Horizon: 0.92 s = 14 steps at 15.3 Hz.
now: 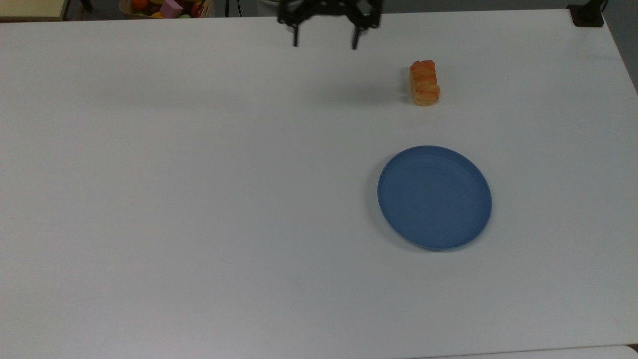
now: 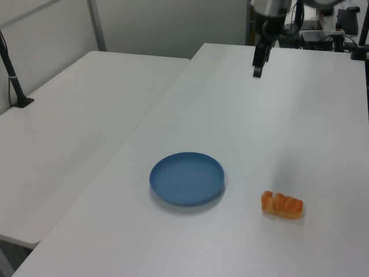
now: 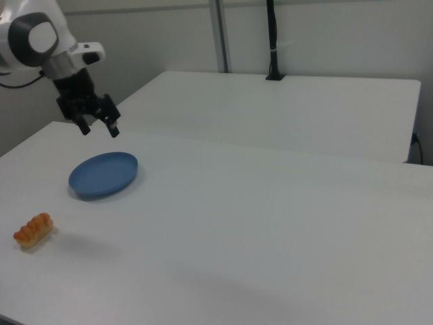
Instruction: Put the bread on the table
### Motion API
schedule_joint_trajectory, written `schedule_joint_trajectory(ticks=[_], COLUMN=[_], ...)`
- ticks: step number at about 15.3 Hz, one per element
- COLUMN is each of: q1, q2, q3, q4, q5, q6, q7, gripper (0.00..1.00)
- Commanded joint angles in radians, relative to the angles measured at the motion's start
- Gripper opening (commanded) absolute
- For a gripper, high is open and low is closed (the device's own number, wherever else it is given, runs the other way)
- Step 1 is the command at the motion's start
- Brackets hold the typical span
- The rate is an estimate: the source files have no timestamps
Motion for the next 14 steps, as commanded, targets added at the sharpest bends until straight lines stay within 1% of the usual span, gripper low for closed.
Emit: schedule_joint_trajectory(ticks=[1, 3, 4, 5, 7, 8, 10, 12, 14], q1=[-0.123, -0.175, -0.189, -0.195, -0.181, -0.180, -0.178, -0.154, -0.147], q2=[-0.074, -0.081, -0.081, -0.079, -0.079, -0.079, -0.076, -0.075, -0.070], q3=[-0.007, -0.015, -0.024, -0.046, -0.114, -0.128, -0.132, -0.135, -0.152], q4=[-0.014, -0.014, -0.012, -0.009, -0.011, -0.009, -0.008, -0.008, -0.006], q5=[0.092, 0.097, 0.097, 0.097, 0.098, 0.098, 0.098, 0.097, 0.095], q6=[-0.095, -0.147, -0.155, -0.157, -0.163, -0.166, -0.183, -0.190, -0.187], q7=[-0.196, -0.253, -0.255, -0.257, -0.257, -0.254, -0.244, -0.243, -0.244], gripper=[1.00, 1.00, 1.00, 1.00, 1.00, 1.00, 1.00, 1.00, 1.00])
